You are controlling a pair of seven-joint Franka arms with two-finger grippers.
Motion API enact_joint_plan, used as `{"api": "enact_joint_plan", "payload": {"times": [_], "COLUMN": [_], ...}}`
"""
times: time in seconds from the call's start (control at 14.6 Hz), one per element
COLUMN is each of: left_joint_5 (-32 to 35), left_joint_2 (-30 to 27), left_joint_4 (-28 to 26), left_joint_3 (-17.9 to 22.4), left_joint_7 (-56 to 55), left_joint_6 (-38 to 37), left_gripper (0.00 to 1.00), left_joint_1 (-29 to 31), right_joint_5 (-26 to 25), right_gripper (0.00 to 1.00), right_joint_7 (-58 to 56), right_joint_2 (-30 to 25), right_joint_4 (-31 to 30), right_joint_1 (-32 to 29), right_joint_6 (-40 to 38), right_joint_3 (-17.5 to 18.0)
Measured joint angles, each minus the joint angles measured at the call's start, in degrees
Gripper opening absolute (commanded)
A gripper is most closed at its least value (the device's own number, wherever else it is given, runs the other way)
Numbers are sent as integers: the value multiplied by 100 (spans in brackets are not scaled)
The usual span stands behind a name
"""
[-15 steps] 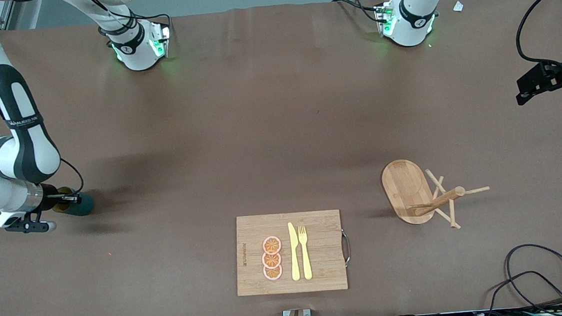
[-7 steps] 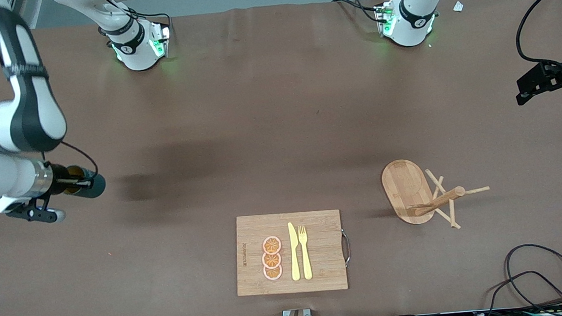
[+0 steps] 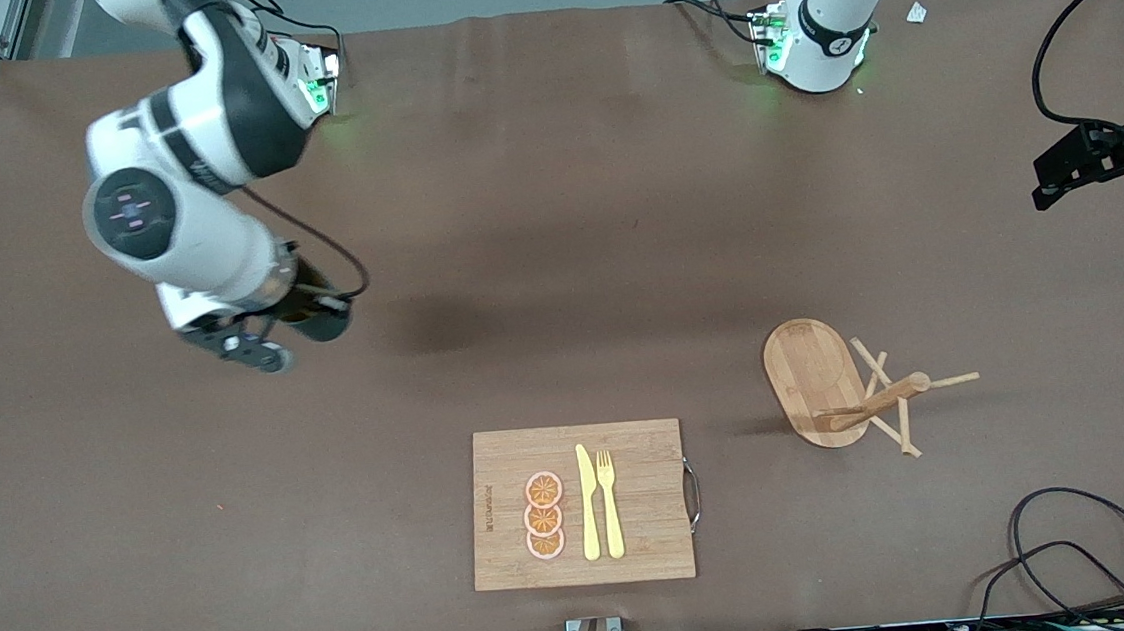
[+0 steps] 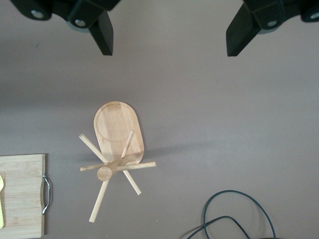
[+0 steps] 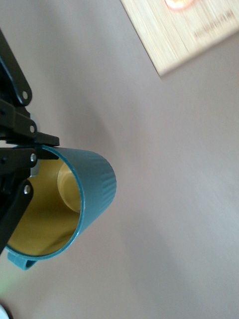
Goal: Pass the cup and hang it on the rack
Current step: 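Lift the teal mug with the right gripper toward the table middle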
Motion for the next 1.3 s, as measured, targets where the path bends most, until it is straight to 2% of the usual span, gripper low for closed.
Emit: {"api": "enact_joint_plan", "payload": {"times": [0.34, 0.68, 1.3], "left_joint_5": [0, 0, 0], "left_joint_2": [0, 2, 153], "left_joint_4": [-1, -6, -21], "left_joint_3": [0, 1, 10], "left_joint_7": [0, 0, 0], "left_joint_6": [0, 2, 113], "left_gripper": [100, 100, 100], "left_joint_1": [1, 4, 149], "right_joint_5": [74, 63, 59], "right_gripper": [0, 0, 0], "right_joint_7": [1707, 2197, 3168], "right_joint_2": [438, 1171, 2418], "right_joint_4": [45, 352, 1519], "right_joint_1": [1293, 2420, 2788], "right_joint_6": [786, 1339, 1586], "right_joint_3": [-1, -28, -57]}}
